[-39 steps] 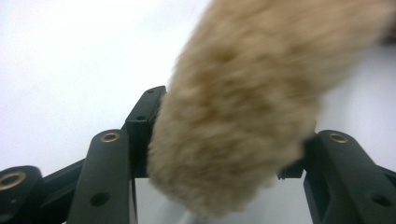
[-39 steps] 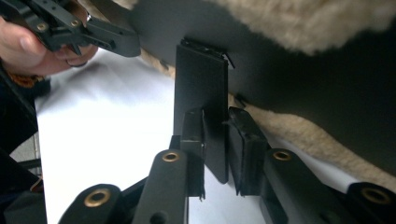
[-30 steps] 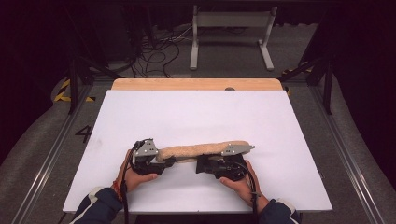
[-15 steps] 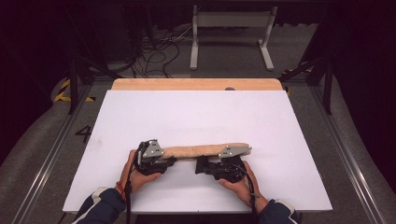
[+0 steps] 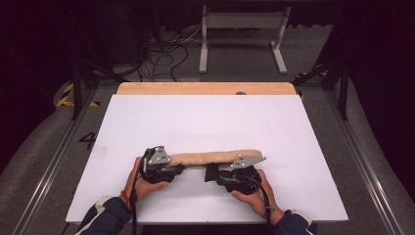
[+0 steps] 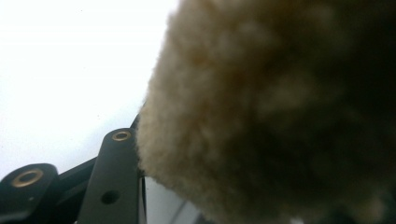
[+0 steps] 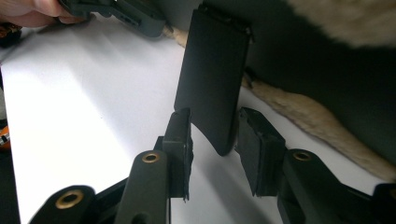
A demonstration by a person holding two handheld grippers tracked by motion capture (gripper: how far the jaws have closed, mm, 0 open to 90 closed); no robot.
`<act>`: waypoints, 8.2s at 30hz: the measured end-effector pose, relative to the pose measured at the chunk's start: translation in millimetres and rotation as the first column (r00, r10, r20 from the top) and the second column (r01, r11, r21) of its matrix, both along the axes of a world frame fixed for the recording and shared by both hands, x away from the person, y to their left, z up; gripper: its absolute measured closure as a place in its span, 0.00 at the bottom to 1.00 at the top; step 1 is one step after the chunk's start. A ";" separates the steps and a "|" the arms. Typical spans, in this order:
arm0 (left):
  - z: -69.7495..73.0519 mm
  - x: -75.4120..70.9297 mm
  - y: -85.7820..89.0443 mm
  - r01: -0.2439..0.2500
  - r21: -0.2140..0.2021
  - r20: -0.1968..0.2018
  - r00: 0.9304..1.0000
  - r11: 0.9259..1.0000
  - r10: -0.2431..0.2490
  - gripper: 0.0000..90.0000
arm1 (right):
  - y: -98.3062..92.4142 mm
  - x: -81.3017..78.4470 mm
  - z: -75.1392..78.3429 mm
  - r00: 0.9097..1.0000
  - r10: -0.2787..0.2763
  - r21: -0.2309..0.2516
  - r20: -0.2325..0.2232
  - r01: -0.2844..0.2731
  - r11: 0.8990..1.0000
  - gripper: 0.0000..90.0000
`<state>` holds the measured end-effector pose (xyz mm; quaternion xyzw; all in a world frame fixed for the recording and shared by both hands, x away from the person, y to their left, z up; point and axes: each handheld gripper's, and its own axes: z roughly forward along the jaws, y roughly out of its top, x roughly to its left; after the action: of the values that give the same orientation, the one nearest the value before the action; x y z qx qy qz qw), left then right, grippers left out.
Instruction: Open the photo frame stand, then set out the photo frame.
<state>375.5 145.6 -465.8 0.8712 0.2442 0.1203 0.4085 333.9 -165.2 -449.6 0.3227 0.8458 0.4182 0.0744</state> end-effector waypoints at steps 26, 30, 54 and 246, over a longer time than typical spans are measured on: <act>13.9 -12.0 23.7 0.003 -0.031 0.079 0.997 1.000 -0.001 0.42 | -68.8 -25.6 28.4 0.986 -0.088 0.001 0.141 0.089 0.996 0.70; 15.3 -13.1 23.9 0.003 -0.034 0.085 0.996 0.999 0.000 0.38 | -87.6 -28.9 31.7 0.979 -0.123 0.007 0.162 0.123 0.992 0.67; 22.0 -30.3 38.3 -0.009 -0.061 0.089 0.996 0.998 0.014 0.27 | -115.4 -24.2 35.1 0.945 -0.236 0.029 0.226 0.235 0.972 0.51; 31.2 -91.9 -54.3 0.333 0.047 0.218 0.917 0.942 -0.335 0.72 | -28.9 96.0 33.9 0.958 -0.246 -0.044 0.150 0.255 0.966 0.96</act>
<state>283.6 91.3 -434.6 0.8828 0.0442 0.1472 0.4440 429.9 -194.2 -415.7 0.3941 0.8033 0.4005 0.1974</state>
